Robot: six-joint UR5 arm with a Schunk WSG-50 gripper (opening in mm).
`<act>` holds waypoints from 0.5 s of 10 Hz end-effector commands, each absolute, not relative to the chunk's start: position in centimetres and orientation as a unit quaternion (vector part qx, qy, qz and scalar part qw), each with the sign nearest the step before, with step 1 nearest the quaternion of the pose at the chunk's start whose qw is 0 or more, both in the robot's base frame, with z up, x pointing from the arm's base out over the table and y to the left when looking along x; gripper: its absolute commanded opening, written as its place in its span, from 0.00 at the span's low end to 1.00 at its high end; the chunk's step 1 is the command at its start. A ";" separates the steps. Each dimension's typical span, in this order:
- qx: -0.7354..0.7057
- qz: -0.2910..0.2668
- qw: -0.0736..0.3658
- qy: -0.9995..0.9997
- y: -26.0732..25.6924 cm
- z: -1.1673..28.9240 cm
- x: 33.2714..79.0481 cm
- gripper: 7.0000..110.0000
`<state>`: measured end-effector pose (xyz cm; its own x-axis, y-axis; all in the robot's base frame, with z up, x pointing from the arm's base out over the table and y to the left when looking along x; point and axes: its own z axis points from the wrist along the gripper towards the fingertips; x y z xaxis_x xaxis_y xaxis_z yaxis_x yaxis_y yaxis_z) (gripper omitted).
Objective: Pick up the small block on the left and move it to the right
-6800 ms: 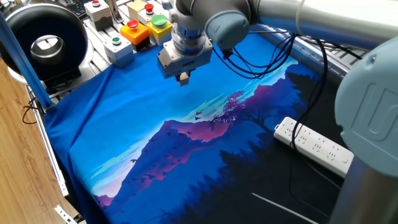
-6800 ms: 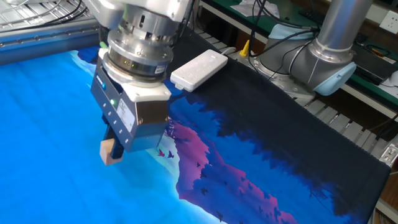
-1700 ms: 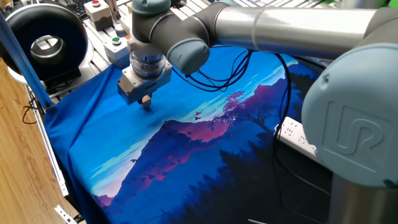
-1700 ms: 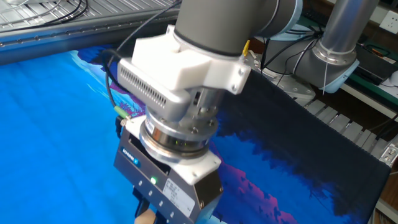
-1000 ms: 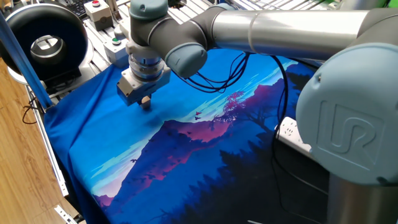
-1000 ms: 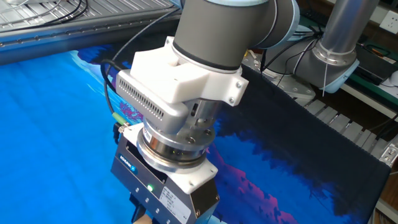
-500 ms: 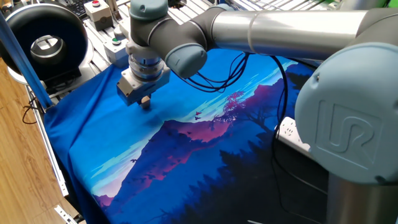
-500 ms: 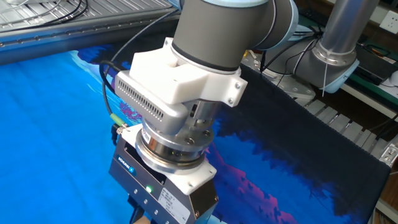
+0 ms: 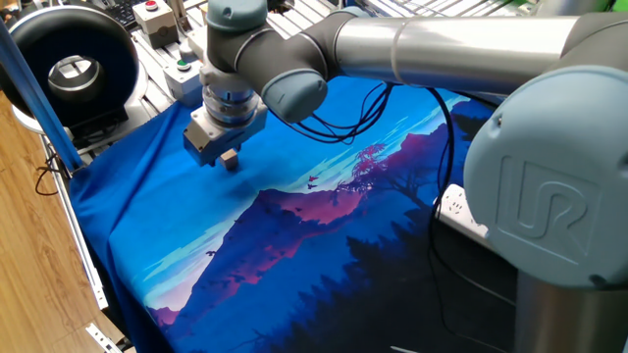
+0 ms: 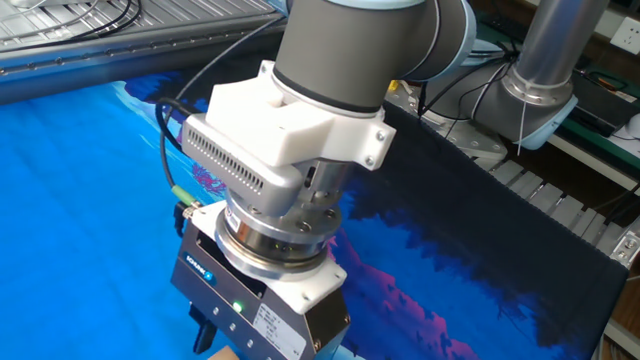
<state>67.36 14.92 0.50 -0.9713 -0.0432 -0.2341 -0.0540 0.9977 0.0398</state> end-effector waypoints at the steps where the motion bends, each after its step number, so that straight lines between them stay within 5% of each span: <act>1: -0.025 0.027 0.115 0.993 15.0 1.0 67.6 0.57; 4: -0.035 0.008 0.090 0.995 14.1 4.2 66.3 0.57; 5: -0.035 0.005 0.077 0.996 13.7 5.6 65.5 0.36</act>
<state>66.72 14.41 2.76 -0.9779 -0.0640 -0.1993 -0.0688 0.9975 0.0172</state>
